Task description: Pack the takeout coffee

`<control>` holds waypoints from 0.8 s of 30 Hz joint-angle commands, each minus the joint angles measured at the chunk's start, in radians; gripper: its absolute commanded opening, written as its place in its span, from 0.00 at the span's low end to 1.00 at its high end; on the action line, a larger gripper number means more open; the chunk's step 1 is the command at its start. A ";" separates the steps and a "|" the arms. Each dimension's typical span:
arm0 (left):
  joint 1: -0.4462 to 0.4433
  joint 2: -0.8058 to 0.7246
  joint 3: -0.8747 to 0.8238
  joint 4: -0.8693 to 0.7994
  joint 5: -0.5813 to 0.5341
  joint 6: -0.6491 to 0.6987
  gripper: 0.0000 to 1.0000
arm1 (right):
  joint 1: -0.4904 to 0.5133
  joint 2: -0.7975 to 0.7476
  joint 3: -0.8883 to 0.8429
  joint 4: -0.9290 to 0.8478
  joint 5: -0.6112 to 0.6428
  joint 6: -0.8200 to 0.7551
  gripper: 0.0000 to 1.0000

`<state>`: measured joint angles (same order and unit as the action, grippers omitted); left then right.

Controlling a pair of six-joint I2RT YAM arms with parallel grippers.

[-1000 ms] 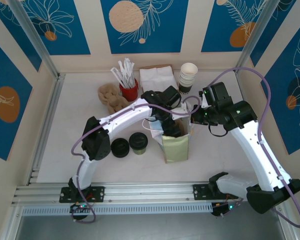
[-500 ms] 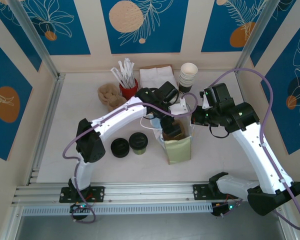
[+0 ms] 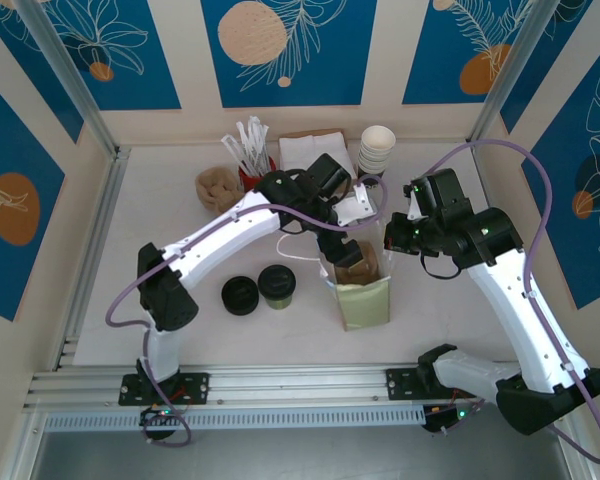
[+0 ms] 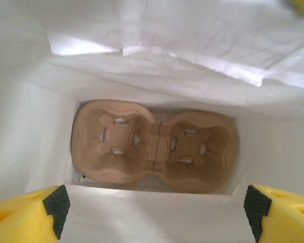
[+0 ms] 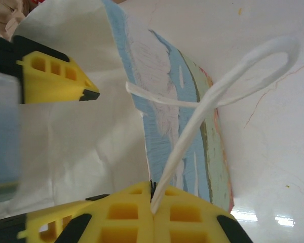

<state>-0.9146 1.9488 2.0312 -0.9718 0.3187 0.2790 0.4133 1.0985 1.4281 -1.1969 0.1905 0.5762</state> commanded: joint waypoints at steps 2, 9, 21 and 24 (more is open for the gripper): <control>-0.006 -0.064 0.043 0.018 0.032 -0.040 0.90 | 0.003 -0.021 -0.016 0.000 -0.027 0.042 0.00; -0.004 -0.128 0.047 0.048 0.009 -0.076 0.90 | -0.028 -0.027 -0.041 0.026 -0.083 0.069 0.03; 0.000 -0.229 0.031 0.065 -0.059 -0.077 0.92 | -0.127 -0.025 0.054 -0.042 -0.103 -0.005 0.39; 0.002 -0.248 0.007 0.074 -0.074 -0.072 0.92 | -0.146 -0.023 0.107 -0.077 -0.119 -0.025 0.42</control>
<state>-0.9146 1.7386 2.0445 -0.9192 0.2710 0.2108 0.2829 1.0878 1.4723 -1.2236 0.1020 0.5877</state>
